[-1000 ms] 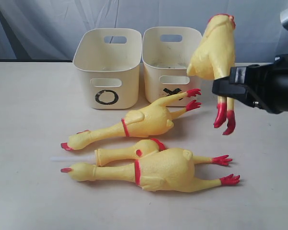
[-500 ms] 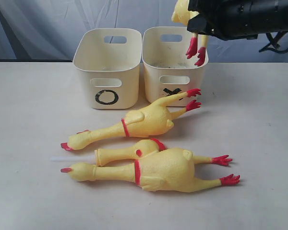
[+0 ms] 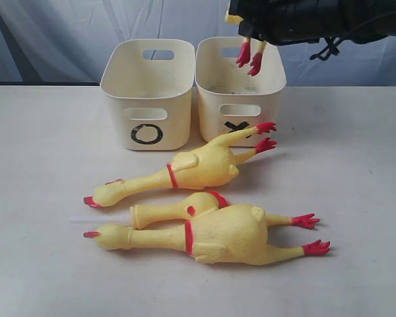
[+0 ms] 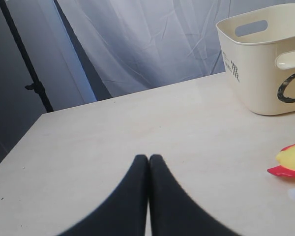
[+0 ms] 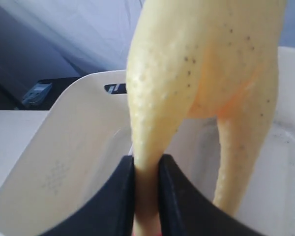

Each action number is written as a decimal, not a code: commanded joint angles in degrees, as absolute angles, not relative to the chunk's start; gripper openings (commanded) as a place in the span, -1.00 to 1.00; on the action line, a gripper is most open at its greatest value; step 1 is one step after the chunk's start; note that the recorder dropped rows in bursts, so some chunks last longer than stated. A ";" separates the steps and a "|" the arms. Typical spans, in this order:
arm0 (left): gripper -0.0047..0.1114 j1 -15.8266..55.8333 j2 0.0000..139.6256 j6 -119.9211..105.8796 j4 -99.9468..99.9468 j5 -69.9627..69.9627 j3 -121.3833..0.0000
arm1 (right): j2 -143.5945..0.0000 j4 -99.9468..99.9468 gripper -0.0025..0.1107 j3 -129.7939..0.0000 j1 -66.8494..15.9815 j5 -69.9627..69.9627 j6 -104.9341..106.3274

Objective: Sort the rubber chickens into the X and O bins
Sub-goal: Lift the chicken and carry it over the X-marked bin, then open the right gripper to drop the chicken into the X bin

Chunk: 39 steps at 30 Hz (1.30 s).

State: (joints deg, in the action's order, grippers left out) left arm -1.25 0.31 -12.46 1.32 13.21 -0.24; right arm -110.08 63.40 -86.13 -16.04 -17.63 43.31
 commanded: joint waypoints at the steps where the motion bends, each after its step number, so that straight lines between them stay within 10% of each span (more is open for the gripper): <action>1: -0.92 -1.57 0.00 -12.26 1.27 13.27 0.00 | -113.75 56.77 -0.97 -89.52 -18.67 -10.33 43.58; 33: -0.92 -1.57 0.00 -12.26 1.38 13.27 0.00 | -120.82 43.97 -0.95 -90.55 -20.72 -11.08 42.70; 39: -0.92 -1.57 0.00 -12.26 1.38 13.27 0.00 | -120.82 43.97 -0.36 -90.55 -20.72 -11.97 41.80</action>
State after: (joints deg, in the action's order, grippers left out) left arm -1.25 0.31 -12.46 1.32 13.21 -0.24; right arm -121.25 44.34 -89.89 -20.90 -12.27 42.49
